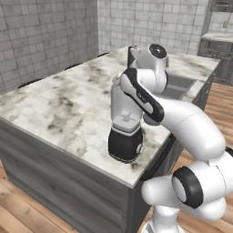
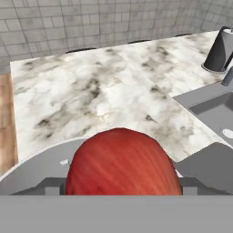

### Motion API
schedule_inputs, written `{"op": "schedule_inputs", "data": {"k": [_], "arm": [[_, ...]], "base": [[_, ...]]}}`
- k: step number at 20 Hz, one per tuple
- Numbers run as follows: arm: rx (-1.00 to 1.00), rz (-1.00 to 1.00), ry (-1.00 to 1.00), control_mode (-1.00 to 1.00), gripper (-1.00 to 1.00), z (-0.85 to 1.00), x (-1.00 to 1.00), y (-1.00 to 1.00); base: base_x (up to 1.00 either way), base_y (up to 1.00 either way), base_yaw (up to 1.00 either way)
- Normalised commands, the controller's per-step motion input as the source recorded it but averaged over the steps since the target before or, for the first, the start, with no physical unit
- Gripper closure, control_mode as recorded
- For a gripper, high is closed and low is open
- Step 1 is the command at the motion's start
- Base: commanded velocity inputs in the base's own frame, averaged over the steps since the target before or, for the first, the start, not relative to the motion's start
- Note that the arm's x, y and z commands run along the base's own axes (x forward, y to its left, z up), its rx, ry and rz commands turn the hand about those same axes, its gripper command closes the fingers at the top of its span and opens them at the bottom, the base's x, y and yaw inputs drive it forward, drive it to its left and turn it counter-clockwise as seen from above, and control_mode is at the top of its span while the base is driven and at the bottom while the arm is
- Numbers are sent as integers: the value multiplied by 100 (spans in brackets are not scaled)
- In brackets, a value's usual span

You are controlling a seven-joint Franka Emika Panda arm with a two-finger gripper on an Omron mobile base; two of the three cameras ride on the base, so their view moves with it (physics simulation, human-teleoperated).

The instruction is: Grab the onions from the fridge, place them in the blender, close the lid, and turn on the blender to create a marinade.

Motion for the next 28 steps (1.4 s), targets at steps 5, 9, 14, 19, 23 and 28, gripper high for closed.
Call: {"op": "schedule_inputs", "data": {"k": [5,9,14,19,23,28], "arm": [[0,1,0,-100,100,-31,41,0],[0,0,6,-100,100,-23,29,0],[0,0,8,-100,100,-25,2,0],[-2,1,8,-100,100,-29,-14,8],[-1,0,2,-100,-100,-19,0,16],[-4,0,0,-100,-100,-25,-7,25]], "base": [[0,0,0],[0,0,0],[0,0,0],[0,0,0],[0,0,0],[0,0,0]]}}
